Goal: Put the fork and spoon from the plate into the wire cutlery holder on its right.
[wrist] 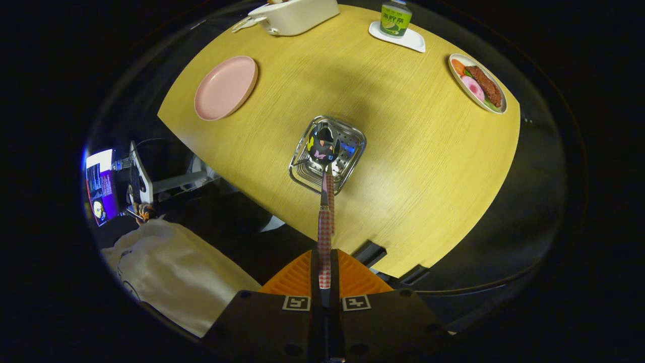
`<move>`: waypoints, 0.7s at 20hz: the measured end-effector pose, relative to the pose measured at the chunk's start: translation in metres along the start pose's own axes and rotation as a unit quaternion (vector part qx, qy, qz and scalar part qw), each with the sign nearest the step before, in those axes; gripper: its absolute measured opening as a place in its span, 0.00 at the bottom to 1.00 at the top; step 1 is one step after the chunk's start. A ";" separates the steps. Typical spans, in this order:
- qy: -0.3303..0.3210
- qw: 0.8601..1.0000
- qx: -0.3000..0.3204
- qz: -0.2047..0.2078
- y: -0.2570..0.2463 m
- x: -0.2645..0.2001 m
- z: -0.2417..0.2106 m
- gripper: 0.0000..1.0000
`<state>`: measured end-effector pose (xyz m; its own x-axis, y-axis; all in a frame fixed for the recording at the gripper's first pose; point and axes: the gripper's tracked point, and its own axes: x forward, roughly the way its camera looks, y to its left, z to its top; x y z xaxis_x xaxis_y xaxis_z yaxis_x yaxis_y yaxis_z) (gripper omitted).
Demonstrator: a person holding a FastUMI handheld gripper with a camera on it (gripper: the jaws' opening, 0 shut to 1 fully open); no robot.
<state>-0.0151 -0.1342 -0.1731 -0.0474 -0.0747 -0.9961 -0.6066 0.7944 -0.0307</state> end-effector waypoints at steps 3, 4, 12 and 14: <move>0.033 0.999 -0.014 -0.007 -0.010 0.007 0.002 0.10; 0.040 0.999 -0.012 -0.005 -0.011 0.007 0.005 0.10; 0.095 0.995 -0.012 0.015 -0.011 0.013 0.020 0.10; 0.099 0.995 -0.011 0.018 -0.010 0.014 0.025 0.12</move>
<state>0.0096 -0.1281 -0.1890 -0.2225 -0.1654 -0.9608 -0.6189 0.7854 0.0081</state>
